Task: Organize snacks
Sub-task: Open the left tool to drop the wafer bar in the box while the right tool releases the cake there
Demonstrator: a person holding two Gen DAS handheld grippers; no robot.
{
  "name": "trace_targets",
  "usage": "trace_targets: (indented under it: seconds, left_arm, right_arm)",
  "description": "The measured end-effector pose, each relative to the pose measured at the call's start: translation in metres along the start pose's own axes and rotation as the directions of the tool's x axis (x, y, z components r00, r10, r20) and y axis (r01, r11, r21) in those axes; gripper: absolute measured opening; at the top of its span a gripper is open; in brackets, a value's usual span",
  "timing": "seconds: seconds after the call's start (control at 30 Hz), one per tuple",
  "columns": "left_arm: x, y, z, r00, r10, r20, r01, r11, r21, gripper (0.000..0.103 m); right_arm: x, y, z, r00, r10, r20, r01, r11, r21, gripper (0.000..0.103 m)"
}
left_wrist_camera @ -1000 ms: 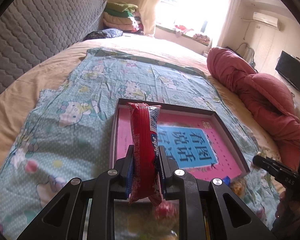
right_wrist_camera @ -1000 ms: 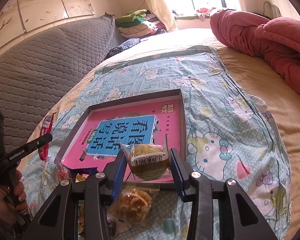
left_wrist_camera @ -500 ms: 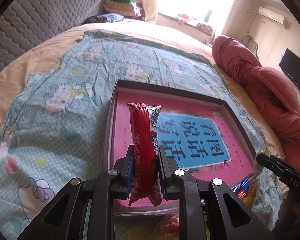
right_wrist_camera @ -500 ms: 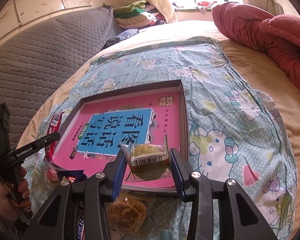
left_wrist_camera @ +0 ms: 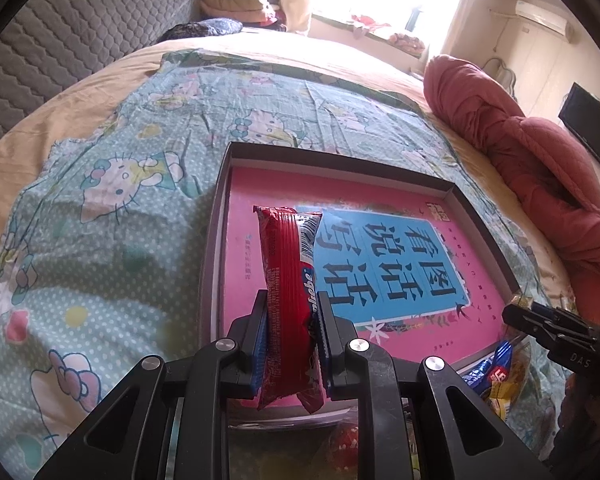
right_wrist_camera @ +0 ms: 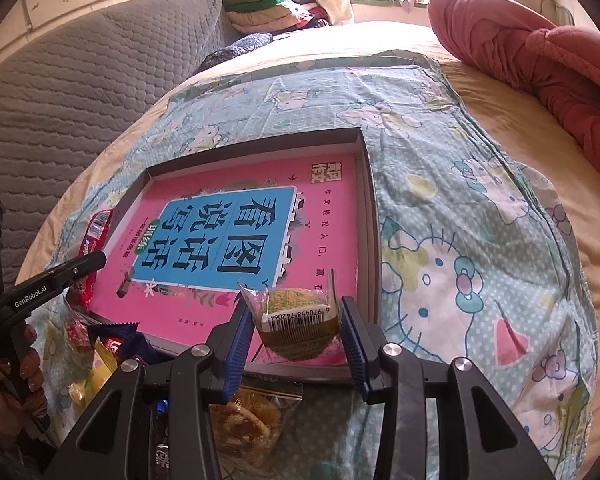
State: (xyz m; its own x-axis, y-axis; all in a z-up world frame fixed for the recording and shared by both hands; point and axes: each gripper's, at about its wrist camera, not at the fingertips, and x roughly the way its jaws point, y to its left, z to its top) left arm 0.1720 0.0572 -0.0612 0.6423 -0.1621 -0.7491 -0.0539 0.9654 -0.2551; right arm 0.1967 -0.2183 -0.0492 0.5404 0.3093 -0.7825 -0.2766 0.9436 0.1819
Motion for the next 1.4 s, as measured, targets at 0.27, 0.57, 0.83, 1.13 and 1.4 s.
trace_targets:
  seconds: [0.27, 0.57, 0.83, 1.13, 1.4]
  left_arm:
    - [0.001, -0.001, -0.001, 1.000, -0.001, -0.005, 0.001, 1.000, 0.003, 0.021]
    - [0.001, 0.001, -0.002, 1.000, -0.003, -0.012, 0.002, 1.000, -0.006, 0.022]
    - [0.001, 0.001, -0.002, 1.000, 0.002, -0.016, -0.002, 1.000, -0.007, 0.024]
    - [-0.005, 0.001, 0.000, 1.000, -0.010, -0.008, 0.010, 1.000, -0.016, 0.032]
    - [-0.021, 0.000, 0.005, 1.000, -0.027, 0.015, 0.027, 0.999, -0.025, 0.042]
  right_arm:
    - [0.003, 0.002, -0.002, 1.000, -0.010, -0.008, 0.010, 1.000, -0.012, 0.043]
    - [0.005, 0.006, -0.002, 1.000, -0.027, -0.016, 0.026, 0.999, -0.037, 0.045]
    - [0.004, 0.008, -0.002, 0.999, -0.042, -0.011, 0.042, 0.998, -0.054, 0.047]
    - [0.000, 0.005, 0.001, 0.998, -0.059, 0.010, 0.060, 0.997, -0.043, 0.054]
    - [-0.001, 0.003, 0.002, 0.999, -0.051, 0.009, 0.051, 0.998, -0.026, 0.054]
